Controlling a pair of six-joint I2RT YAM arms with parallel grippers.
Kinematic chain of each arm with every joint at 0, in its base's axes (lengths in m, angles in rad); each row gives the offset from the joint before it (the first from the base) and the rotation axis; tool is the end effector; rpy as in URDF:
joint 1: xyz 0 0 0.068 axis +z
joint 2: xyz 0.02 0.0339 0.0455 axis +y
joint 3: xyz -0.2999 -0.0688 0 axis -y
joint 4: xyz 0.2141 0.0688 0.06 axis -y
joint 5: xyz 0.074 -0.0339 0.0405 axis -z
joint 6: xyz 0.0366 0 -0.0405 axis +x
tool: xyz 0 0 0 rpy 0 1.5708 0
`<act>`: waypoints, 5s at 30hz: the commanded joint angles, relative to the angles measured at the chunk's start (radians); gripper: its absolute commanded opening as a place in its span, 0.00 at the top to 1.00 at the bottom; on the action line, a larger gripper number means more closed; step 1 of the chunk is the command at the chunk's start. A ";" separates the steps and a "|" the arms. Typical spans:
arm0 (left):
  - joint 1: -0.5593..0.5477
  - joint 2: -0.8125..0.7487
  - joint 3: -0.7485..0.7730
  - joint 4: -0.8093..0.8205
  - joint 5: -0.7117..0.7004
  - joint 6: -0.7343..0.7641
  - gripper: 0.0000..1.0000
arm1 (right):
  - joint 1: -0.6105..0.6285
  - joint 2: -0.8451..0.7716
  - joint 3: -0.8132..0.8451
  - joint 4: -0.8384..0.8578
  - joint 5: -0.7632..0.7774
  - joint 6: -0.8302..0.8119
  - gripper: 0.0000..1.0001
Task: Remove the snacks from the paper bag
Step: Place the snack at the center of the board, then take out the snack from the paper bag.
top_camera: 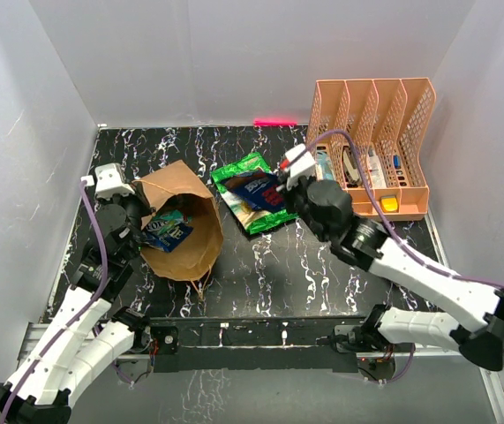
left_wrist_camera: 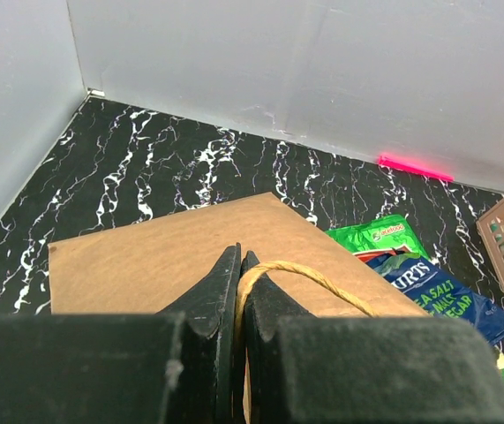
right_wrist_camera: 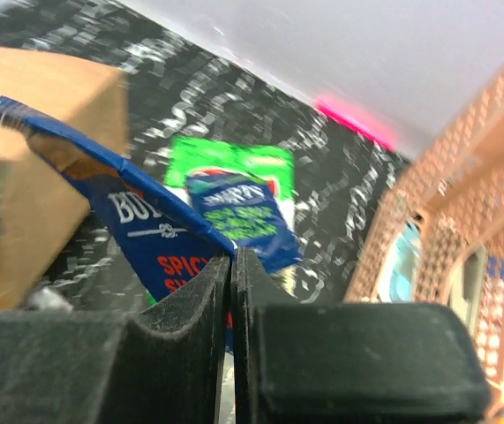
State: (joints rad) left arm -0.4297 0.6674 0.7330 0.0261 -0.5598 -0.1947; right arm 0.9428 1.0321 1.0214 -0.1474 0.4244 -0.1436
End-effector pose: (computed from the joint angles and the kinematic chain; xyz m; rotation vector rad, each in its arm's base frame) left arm 0.0978 -0.0235 0.3826 -0.2788 1.4675 -0.0900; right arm 0.1220 0.1424 0.4117 -0.6082 1.6088 0.2258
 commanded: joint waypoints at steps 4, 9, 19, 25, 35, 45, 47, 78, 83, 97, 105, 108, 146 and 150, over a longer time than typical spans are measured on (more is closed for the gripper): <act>-0.003 -0.028 0.020 0.005 -0.022 -0.005 1.00 | -0.275 0.192 0.165 -0.026 -0.194 0.229 0.92; -0.003 -0.035 0.020 0.006 -0.027 -0.005 1.00 | -0.358 0.318 0.267 -0.098 -0.370 0.339 0.92; -0.003 -0.034 0.019 0.008 -0.023 -0.005 1.00 | -0.486 0.546 0.424 -0.143 -0.824 0.516 0.92; -0.002 -0.033 0.017 0.008 -0.026 -0.002 1.00 | -0.588 0.827 0.519 -0.254 -0.898 0.480 0.92; -0.003 -0.033 0.017 0.009 -0.026 -0.002 1.00 | -0.609 1.042 0.715 -0.377 -0.683 0.314 0.92; -0.003 -0.034 0.015 0.008 -0.024 -0.005 1.00 | -0.609 1.031 0.727 -0.425 -0.681 0.294 0.86; -0.003 -0.035 0.015 0.009 -0.023 -0.005 1.00 | -0.608 1.008 0.729 -0.445 -0.678 0.315 0.75; -0.003 -0.044 0.021 -0.011 -0.021 -0.014 1.00 | 0.282 0.441 0.216 -0.021 -0.102 0.034 0.06; -0.003 -0.049 0.021 -0.013 -0.019 -0.016 1.00 | 0.353 0.412 0.061 0.283 -0.369 -0.294 0.03; -0.003 -0.063 0.018 -0.014 -0.022 -0.018 1.00 | 0.219 0.688 0.134 0.522 -0.718 -0.767 0.05; -0.003 -0.067 0.017 -0.012 -0.032 -0.018 1.00 | 0.130 0.915 0.298 0.491 -0.690 -0.892 0.02; -0.006 -0.067 0.017 -0.011 -0.029 -0.018 1.00 | 0.122 0.987 0.376 0.489 -0.646 -0.920 0.01; -0.009 -0.058 0.016 -0.011 -0.031 -0.017 1.00 | 0.161 0.773 0.307 0.392 -0.565 -0.662 0.92; -0.009 -0.053 0.017 -0.012 -0.030 -0.017 1.00 | 0.164 0.645 0.213 0.364 -0.563 -0.622 0.92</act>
State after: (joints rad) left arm -0.4355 0.6140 0.7330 -0.0013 -0.5690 -0.2100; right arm 1.1088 1.8305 1.2949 0.1738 -0.1581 -0.8322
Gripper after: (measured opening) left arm 0.007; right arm 0.188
